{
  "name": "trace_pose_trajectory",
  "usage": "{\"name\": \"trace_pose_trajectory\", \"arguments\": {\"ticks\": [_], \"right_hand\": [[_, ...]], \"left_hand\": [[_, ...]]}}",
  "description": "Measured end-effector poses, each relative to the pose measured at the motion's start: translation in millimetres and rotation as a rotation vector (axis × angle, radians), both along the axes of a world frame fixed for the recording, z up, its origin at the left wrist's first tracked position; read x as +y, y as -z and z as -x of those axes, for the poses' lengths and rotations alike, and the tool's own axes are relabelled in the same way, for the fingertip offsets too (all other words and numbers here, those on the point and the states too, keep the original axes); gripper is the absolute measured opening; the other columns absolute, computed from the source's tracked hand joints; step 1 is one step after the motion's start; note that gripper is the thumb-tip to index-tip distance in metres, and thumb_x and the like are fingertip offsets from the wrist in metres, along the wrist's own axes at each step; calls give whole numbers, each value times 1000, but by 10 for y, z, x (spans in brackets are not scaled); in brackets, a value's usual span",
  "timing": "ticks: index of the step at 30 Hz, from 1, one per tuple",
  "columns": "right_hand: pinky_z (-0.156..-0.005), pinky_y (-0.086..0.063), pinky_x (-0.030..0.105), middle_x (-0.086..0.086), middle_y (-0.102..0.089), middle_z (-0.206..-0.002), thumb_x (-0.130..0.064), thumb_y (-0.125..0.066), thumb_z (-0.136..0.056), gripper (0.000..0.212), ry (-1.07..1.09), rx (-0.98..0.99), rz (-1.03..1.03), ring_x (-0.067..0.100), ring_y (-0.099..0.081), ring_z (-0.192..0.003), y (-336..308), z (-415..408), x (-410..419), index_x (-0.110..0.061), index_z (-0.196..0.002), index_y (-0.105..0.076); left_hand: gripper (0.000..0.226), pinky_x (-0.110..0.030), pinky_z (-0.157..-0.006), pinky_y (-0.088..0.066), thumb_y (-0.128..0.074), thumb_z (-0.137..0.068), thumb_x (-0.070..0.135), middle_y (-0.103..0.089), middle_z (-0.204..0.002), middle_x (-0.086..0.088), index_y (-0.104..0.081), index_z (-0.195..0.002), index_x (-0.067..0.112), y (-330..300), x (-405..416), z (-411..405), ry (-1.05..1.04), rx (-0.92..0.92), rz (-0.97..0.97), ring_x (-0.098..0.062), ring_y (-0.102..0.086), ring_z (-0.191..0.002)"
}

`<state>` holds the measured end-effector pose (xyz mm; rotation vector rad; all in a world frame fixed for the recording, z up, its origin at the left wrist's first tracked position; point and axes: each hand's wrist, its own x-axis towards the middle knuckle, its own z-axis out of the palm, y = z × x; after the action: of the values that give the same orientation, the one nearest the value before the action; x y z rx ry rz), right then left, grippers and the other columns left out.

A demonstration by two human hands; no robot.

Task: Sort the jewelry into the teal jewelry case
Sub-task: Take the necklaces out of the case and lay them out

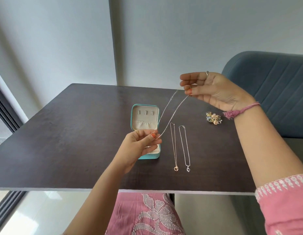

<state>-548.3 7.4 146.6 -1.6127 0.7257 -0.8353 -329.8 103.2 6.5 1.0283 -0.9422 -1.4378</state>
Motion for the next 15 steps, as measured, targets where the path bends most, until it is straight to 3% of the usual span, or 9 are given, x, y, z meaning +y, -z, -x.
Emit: {"name": "trace_pose_trajectory", "arguments": {"ticks": [5, 11, 15], "right_hand": [[-87, -53, 21, 2, -72, -96, 14, -56, -84, 33, 131, -119, 49, 7, -66, -91, -37, 67, -46, -6, -108, -65], [-91, -51, 21, -1, -74, -97, 2, -70, -82, 23, 371, 106, 415, 9, -69, -93, -49, 18, -85, -12, -99, -73], [-85, -54, 22, -5, -74, -90, -3, -72, -81, 18, 408, 164, 492, 11, -70, -84, -57, 13, -135, -17, -91, -74]], "left_hand": [[20, -25, -83, -56, -53, -93, 1, -72, -102, -12, -63, -110, -2, 24, 15, 6, 62, 82, -18, -18, -71, -90], [17, -23, -77, -58, -53, -91, -2, -73, -97, -10, -63, -105, 2, -1, 52, 106, 107, 121, -27, -16, -71, -83], [18, -21, -71, -58, -58, -88, -1, -73, -97, -12, -64, -104, 1, 16, 121, 210, 113, 175, -63, -15, -72, -81]]}}
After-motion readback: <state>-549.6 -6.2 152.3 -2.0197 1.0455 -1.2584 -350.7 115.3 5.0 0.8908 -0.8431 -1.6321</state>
